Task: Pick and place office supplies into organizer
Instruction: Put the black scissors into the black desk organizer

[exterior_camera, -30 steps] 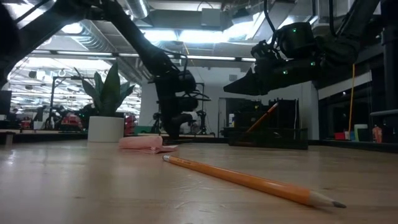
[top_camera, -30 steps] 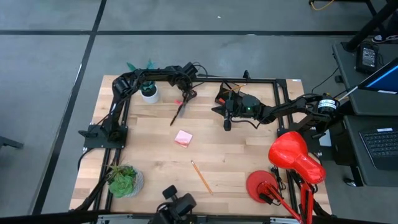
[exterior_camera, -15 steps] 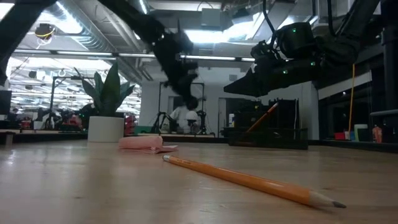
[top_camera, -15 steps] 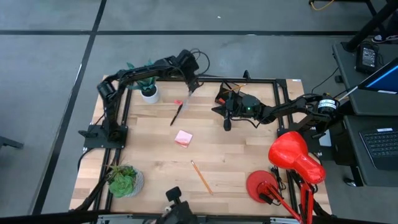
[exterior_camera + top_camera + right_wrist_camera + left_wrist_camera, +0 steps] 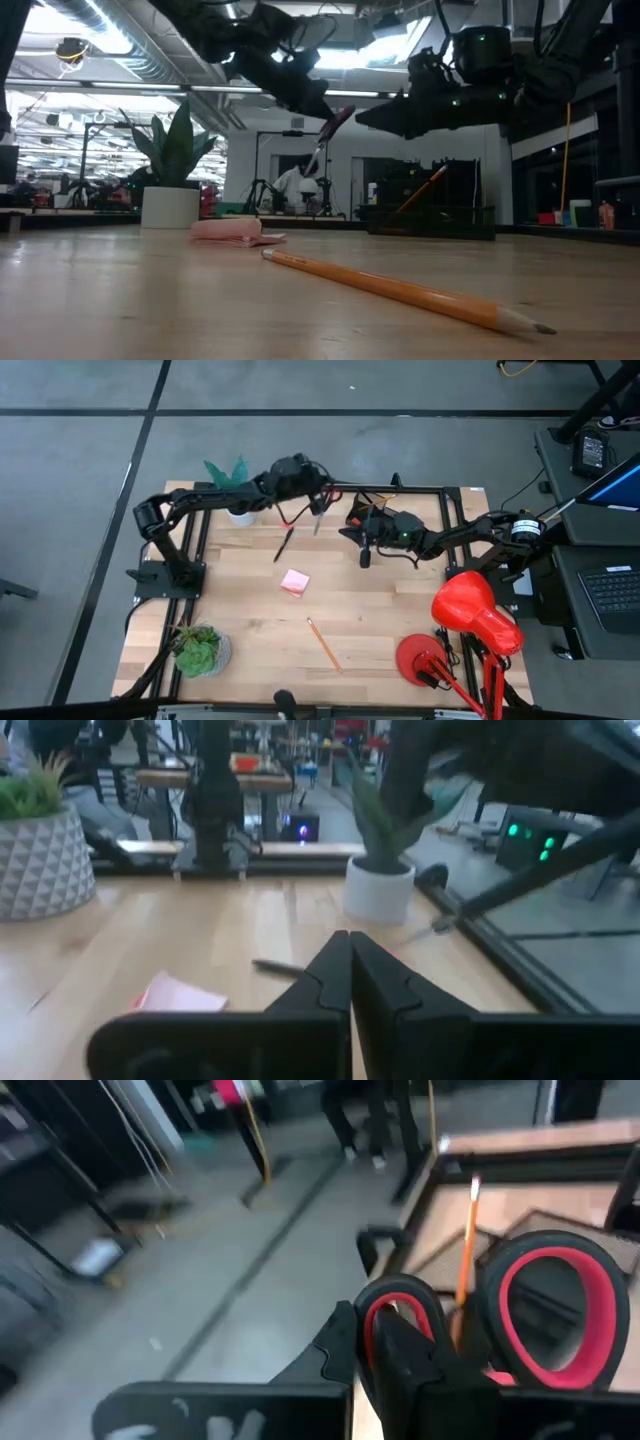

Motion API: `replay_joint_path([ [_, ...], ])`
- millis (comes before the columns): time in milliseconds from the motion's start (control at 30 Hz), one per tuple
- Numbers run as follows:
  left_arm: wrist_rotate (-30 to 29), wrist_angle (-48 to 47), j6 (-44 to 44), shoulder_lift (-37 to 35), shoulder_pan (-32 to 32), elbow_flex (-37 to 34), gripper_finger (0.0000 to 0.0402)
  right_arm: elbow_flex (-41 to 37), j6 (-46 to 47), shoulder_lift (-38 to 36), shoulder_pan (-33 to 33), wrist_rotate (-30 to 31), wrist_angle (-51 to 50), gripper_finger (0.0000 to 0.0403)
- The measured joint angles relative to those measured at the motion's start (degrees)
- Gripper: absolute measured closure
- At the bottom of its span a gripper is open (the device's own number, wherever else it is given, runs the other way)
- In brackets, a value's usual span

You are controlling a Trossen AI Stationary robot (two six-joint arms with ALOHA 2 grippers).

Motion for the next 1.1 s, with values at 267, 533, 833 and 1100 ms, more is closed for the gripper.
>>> replay_joint_path([
  [267,-2.49,9.44,6.66,-3.59,-3.03,-6.39,0.0394,0.09,-0.18,0.0,0.0,-0.02,4.95,0.0393],
  [533,-2.53,8.98,8.07,-5.97,-4.51,-7.52,0.0394,3.36,-1.67,0.0,0.0,-0.04,3.84,0.0344],
  [833,-9.19,8.72,15.03,-6.17,-7.19,-7.51,0.0394,4.79,-1.48,0.0,-0.22,4.67,0.12,0.028],
  [1100,-9.37,9.71,16.21,-6.54,-7.84,-7.51,0.0394,4.81,-1.29,0.0,-0.86,6.61,0.28,0.0257],
])
